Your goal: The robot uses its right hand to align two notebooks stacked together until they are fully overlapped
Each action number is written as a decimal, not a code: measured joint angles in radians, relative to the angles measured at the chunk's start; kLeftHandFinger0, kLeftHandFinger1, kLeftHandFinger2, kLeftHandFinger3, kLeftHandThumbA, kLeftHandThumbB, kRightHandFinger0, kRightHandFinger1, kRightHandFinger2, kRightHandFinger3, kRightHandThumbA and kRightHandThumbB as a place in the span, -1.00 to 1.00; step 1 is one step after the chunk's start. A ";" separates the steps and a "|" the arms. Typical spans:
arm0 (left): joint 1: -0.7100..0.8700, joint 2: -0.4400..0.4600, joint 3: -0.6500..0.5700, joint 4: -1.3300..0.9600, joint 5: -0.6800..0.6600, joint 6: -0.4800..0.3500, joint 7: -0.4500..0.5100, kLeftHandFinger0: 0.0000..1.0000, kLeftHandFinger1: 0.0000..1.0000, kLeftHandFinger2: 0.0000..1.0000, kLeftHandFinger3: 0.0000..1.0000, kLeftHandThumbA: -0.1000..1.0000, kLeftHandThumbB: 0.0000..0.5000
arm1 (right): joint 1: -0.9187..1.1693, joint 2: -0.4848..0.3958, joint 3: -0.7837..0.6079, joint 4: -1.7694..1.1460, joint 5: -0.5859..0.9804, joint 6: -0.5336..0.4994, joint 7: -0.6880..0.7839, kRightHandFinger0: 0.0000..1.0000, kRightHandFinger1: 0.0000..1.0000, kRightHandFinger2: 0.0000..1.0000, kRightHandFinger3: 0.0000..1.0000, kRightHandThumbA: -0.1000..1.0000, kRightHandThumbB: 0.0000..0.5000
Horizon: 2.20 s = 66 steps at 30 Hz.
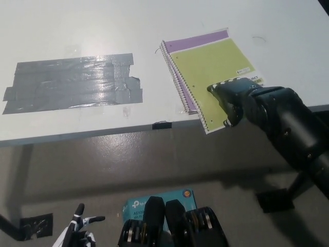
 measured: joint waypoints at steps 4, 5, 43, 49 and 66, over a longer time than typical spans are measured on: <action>0.000 -0.014 0.002 -0.001 -0.004 0.007 0.000 -0.60 -0.08 0.38 0.25 1.00 1.00 | -0.014 0.002 0.000 0.005 0.000 0.007 0.009 1.00 1.00 1.00 1.00 1.00 -0.29; 0.000 -0.016 0.002 -0.002 -0.005 0.009 0.000 -0.49 0.11 0.42 0.25 1.00 1.00 | -0.017 0.003 0.000 0.006 0.000 0.008 0.010 1.00 1.00 1.00 1.00 1.00 -0.30; 0.010 -0.048 -0.016 -0.050 -0.029 0.033 0.000 0.00 0.57 0.42 0.08 1.00 1.00 | -0.022 0.034 -0.037 0.046 0.016 0.057 -0.021 1.00 1.00 1.00 1.00 1.00 -0.52; 0.009 -0.047 -0.020 -0.053 -0.028 0.036 0.000 0.11 0.68 0.53 0.08 1.00 1.00 | -0.045 0.032 -0.039 0.088 0.012 0.057 -0.049 1.00 1.00 1.00 1.00 1.00 -0.50; 0.015 -0.047 -0.044 -0.065 -0.017 0.035 0.000 0.03 0.61 0.44 -0.01 1.00 0.99 | -0.089 0.034 -0.033 0.116 0.001 0.020 -0.129 1.00 1.00 1.00 1.00 1.00 -0.62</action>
